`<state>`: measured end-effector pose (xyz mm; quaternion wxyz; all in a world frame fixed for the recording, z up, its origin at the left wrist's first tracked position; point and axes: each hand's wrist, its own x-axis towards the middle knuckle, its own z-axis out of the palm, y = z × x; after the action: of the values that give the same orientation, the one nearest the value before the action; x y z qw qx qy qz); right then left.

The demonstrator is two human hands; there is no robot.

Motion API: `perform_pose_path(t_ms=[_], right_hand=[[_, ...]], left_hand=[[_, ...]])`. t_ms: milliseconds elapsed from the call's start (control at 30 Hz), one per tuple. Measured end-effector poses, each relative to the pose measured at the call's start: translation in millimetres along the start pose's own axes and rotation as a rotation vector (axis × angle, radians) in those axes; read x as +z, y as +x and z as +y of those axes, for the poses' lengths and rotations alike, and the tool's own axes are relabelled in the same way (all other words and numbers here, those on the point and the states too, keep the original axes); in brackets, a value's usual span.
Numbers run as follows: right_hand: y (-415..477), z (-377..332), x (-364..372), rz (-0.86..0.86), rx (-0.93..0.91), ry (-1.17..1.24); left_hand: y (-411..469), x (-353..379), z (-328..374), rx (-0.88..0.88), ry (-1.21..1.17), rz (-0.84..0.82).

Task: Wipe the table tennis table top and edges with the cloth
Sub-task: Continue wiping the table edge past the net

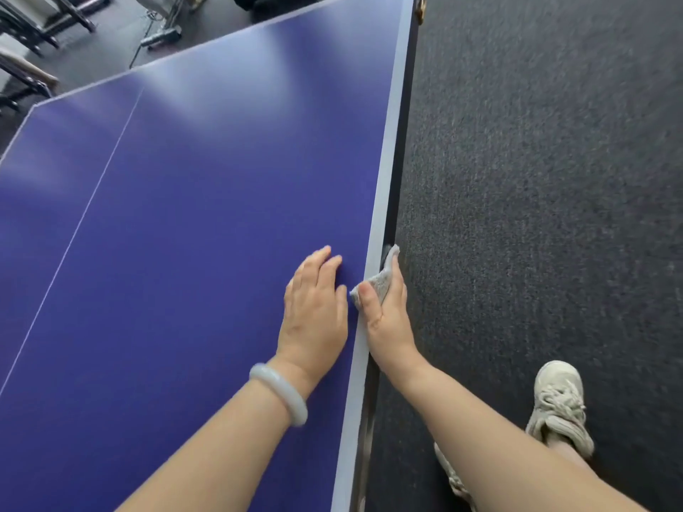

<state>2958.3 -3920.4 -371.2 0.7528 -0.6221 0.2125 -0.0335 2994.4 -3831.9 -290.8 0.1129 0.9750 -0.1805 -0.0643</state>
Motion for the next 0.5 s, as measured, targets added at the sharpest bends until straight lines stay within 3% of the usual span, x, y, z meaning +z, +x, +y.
perform_pose_path(t_ms=[233, 500], right_hand=[[-3.2, -1.2, -0.6, 0.0, 0.016, 0.086], [25.9, -11.8, -8.0, -0.045, 0.006, 0.17]], left_hand=[[134.3, 13.3, 10.2, 0.111, 0.115, -0.02], [143.2, 25.3, 3.7, 0.036, -0.008, 0.041]])
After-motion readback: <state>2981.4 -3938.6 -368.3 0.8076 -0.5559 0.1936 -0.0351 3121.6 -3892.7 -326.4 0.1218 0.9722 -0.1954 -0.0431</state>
